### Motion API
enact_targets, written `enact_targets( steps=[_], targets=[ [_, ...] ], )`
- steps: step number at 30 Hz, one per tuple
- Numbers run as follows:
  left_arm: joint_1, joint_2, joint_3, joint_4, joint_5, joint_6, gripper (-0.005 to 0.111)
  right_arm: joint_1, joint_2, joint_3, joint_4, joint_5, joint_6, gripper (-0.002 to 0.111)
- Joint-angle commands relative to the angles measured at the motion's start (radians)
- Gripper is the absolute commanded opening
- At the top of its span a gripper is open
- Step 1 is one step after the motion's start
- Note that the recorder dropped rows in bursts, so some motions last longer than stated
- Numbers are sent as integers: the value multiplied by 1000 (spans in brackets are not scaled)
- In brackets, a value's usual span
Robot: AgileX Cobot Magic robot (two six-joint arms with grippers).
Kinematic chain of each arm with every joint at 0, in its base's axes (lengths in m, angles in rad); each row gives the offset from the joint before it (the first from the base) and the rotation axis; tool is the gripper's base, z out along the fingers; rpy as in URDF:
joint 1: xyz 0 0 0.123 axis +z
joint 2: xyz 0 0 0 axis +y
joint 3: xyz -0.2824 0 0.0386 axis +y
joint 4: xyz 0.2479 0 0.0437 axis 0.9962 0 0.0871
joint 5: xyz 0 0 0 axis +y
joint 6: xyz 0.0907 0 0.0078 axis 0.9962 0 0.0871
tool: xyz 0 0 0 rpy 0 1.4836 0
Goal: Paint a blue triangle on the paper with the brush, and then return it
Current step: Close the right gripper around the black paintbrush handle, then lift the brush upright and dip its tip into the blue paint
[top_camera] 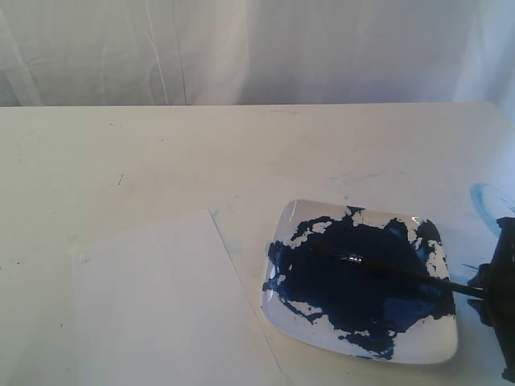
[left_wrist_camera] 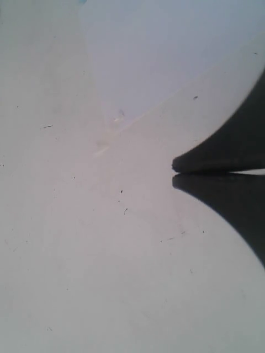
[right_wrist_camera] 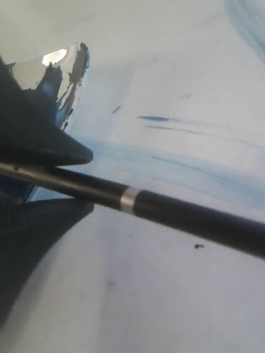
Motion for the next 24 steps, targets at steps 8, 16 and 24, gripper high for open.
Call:
enact_targets(
  steps=[8, 16, 24],
  targets=[
    [-5, -4, 4, -2, -4, -2, 0, 1, 27, 3, 1, -29, 5, 11],
    [-5, -4, 4, -2, -4, -2, 0, 1, 33, 3, -1, -78, 10, 4],
    [-5, -4, 4, -2, -4, -2, 0, 1, -71, 3, -2, -185, 7, 2]
  ],
)
